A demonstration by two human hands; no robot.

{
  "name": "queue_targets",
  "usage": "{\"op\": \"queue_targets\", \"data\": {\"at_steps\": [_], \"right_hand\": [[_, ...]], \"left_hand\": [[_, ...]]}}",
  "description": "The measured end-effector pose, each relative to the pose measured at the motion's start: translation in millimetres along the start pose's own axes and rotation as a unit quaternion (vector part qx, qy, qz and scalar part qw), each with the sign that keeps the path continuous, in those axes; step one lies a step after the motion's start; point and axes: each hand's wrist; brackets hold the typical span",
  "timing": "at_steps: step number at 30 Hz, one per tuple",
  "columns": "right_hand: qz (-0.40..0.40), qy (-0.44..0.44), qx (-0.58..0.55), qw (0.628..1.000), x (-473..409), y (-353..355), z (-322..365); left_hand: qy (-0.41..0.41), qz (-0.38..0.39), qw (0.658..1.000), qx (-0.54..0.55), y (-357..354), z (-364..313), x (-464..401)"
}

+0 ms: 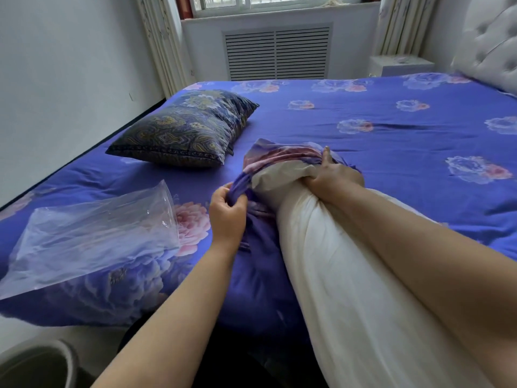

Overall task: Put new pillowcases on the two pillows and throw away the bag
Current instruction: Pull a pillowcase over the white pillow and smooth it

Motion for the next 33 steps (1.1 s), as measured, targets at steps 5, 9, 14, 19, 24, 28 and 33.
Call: {"op": "queue_targets", "data": {"at_steps": [5,9,14,19,24,28,33], "right_hand": [[-0.029,0.007,0.015,0.999,8.5,-3.0,4.9],[-0.032,-0.019,-0.025,0.999,1.7,0.8,-10.1],[-0.031,-0.054,-0.052,0.997,-2.0,1.7,-18.6],[-0.045,-0.015,-0.048,0.998,3.3,-2.9,-5.7],[-0.055,-0.052,-0.080,0.994,-1.8,-2.3,-16.6],[-0.053,-0.096,-0.075,0.991,-3.7,-1.1,-20.5],[-0.047,-0.046,-0.087,0.994,1.3,-10.9,-5.1]], "left_hand": [[0.108,0.082,0.990,0.024,-14.9,-22.5,-28.5],[0.010,0.173,0.978,-0.117,-19.0,-35.7,-4.1],[-0.081,0.192,0.943,-0.261,-11.9,-22.5,24.8],[-0.111,0.062,0.978,-0.168,-9.9,-22.4,-9.4],[0.093,0.251,0.964,-0.007,-33.4,-50.2,20.9],[-0.047,0.232,0.921,-0.308,-24.5,-23.7,31.0],[-0.034,0.099,0.983,-0.149,-7.0,-28.5,0.7]]}}
Point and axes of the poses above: each hand's wrist, its own x-axis away from the middle knuckle, its own y-axis out of the back of the hand, z = x × y, and after that the axes turned 14 degrees about y, right-handed
